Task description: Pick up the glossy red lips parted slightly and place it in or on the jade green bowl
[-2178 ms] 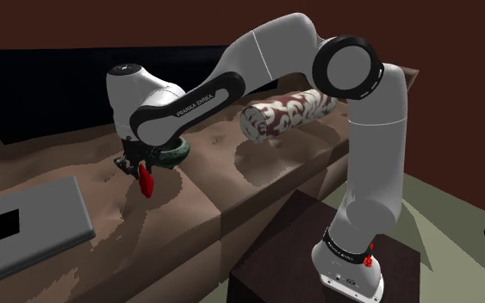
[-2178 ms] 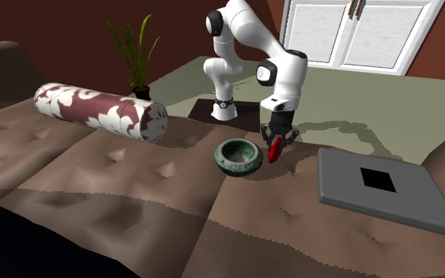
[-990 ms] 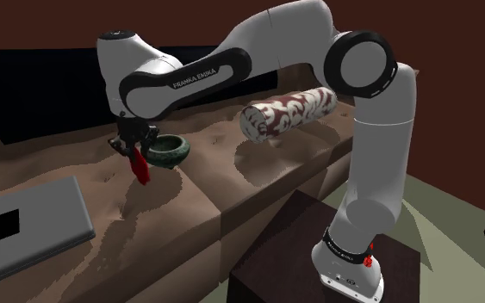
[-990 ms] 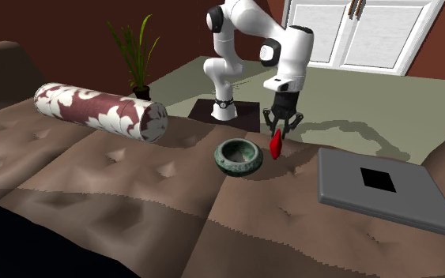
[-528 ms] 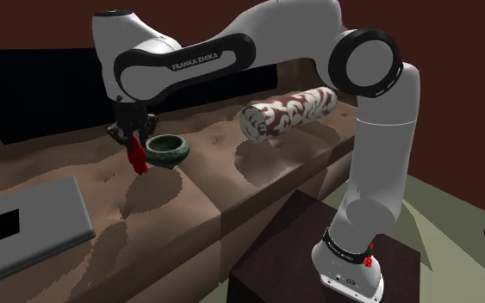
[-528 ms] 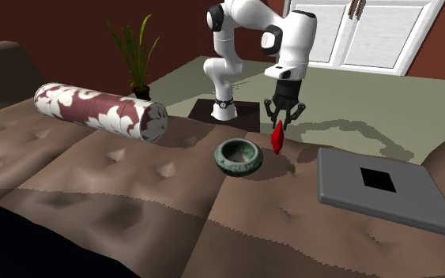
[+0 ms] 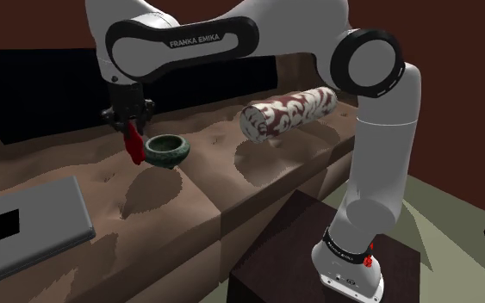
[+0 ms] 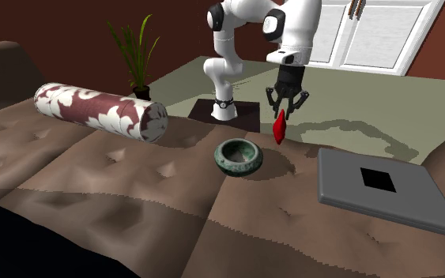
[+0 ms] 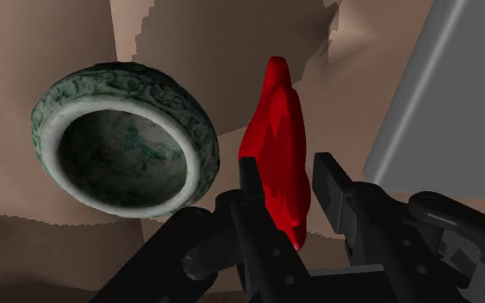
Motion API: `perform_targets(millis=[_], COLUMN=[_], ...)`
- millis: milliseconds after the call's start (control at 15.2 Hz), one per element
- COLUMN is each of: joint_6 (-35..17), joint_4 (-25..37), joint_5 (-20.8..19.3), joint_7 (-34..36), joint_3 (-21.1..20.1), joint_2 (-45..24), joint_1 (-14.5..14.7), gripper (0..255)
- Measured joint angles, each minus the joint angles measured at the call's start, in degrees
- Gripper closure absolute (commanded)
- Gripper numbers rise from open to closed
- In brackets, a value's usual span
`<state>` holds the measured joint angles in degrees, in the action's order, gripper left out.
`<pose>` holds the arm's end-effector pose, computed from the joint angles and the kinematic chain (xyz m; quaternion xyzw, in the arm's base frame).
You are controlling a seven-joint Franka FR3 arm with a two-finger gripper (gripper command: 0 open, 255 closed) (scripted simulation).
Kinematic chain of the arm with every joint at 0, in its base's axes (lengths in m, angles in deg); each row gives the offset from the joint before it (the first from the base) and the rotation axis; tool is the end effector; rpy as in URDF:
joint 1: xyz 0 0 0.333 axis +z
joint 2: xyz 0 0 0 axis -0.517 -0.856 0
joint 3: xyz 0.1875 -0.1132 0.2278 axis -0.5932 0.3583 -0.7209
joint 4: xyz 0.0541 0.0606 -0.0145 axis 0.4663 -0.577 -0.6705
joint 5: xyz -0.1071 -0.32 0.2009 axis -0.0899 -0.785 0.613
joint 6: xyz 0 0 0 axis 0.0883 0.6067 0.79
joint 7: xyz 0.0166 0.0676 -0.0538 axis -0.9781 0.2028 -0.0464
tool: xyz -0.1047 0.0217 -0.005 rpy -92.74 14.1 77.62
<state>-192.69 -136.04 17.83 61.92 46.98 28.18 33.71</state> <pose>0.5835 0.2867 0.5229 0.9955 -0.0408 0.0834 0.0200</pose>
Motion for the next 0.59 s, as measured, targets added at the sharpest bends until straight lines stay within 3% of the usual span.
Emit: perform_targets(millis=[264,594], joint_6=[2.7,3.8], joint_4=[2.8,5.2], joint_5=[0.1,0.8], joint_7=[-0.3,-5.4], joint_3=[-0.1,1.4], joint_2=[-0.1,-0.7], joint_1=[0.3,-2.8], gripper=[255,255])
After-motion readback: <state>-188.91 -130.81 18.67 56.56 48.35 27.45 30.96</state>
